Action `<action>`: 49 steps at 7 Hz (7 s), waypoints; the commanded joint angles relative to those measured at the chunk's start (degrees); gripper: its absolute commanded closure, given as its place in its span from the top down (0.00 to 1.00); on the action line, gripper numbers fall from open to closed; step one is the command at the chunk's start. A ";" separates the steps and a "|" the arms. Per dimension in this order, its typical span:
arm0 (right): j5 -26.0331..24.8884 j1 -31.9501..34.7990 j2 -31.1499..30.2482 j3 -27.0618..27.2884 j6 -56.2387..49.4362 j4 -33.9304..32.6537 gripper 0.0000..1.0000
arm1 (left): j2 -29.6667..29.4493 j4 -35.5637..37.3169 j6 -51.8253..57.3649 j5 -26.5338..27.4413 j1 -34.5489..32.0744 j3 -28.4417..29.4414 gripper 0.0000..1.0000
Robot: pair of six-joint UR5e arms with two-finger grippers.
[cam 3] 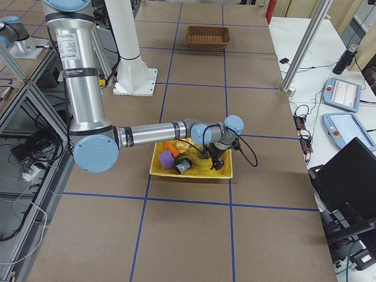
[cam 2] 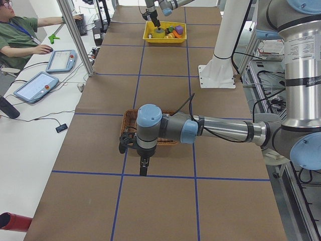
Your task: Move tape to another basket
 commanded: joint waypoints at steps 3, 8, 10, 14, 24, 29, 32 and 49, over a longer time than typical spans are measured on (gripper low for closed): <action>-0.09 -0.54 1.80 -0.32 -0.03 0.00 0.00 | -0.01 0.00 0.00 0.00 0.00 0.08 0.99; 5.80 4.82 3.89 12.39 12.88 0.96 0.00 | -2.81 -4.27 -1.39 0.18 0.00 -0.62 0.99; 5.10 2.81 5.76 13.13 36.41 19.31 0.00 | -2.91 -18.30 -10.94 -0.09 0.17 0.43 0.99; -6.57 -9.40 6.82 13.04 78.55 52.49 0.00 | -3.88 -54.92 -43.51 -3.78 11.39 6.74 0.99; -18.39 -28.31 17.62 14.28 104.21 73.83 0.00 | -32.26 -90.00 -125.15 -0.55 38.99 8.00 0.98; -11.08 -28.58 18.95 15.06 106.05 74.26 0.00 | -36.66 -90.27 -128.76 0.53 44.82 4.66 0.98; -10.20 -28.76 19.30 15.68 106.14 74.27 0.00 | -36.66 -90.44 -128.67 0.70 45.96 4.65 0.98; -10.28 -29.90 19.39 15.77 108.42 74.44 0.80 | -36.14 -90.80 -128.93 5.54 50.19 3.16 0.59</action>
